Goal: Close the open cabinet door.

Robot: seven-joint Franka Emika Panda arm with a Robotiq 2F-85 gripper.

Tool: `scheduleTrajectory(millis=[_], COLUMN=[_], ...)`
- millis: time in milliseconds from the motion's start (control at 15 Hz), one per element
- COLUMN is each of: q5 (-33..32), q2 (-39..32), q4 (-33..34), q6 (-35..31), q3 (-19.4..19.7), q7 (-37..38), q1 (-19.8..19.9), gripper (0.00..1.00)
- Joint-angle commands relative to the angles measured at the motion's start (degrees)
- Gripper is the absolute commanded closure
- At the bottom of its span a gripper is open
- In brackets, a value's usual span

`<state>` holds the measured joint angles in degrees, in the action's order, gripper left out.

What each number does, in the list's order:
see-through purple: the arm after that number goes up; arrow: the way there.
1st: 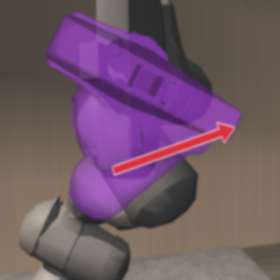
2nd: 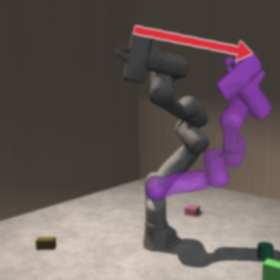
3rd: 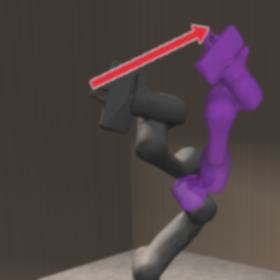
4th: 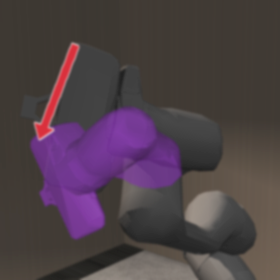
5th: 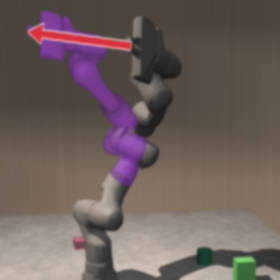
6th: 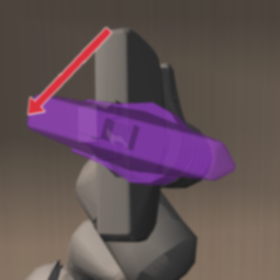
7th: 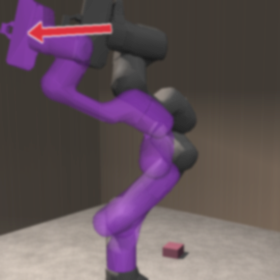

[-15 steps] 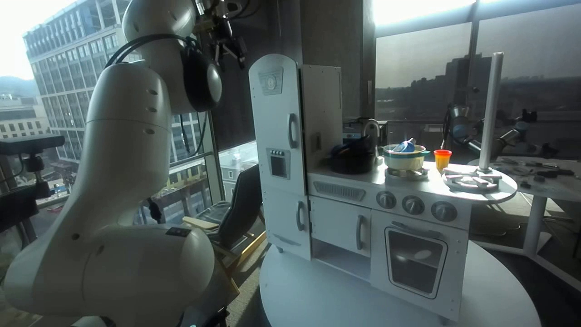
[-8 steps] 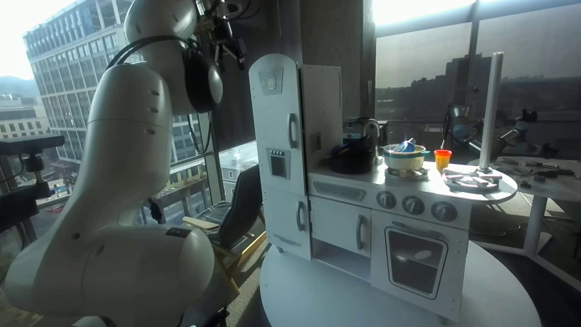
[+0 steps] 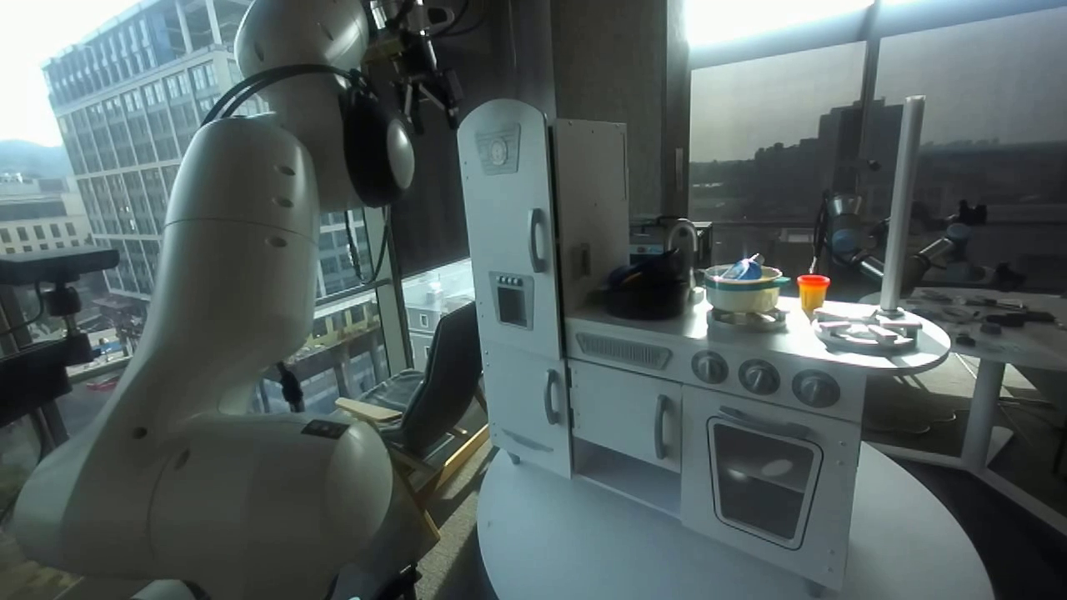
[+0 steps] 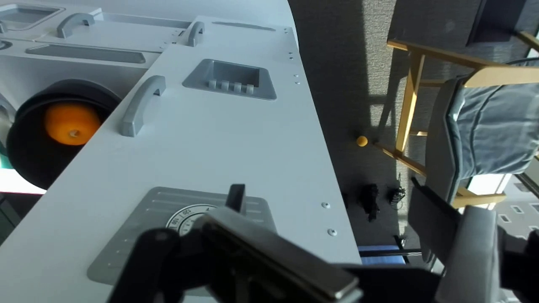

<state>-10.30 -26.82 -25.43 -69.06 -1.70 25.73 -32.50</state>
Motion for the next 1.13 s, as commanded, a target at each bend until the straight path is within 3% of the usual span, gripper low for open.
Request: scheduleTrajectory(millis=[0,600,933,1067], q5=[1.16,9.53,9.90,8.59], q2=[1.55,0.30,-0.49,-1.15], q4=[0.03,0.42,0.03,0.69], q6=[1.08,2.25,4.00,4.06], q3=[-0.15,-1.41,-1.15,-0.55], q7=[-1.69,-2.44,-8.08,-6.63], q1=[4.20,14.45,17.13,16.19], gripper=[0.00,0.00,0.00,0.00])
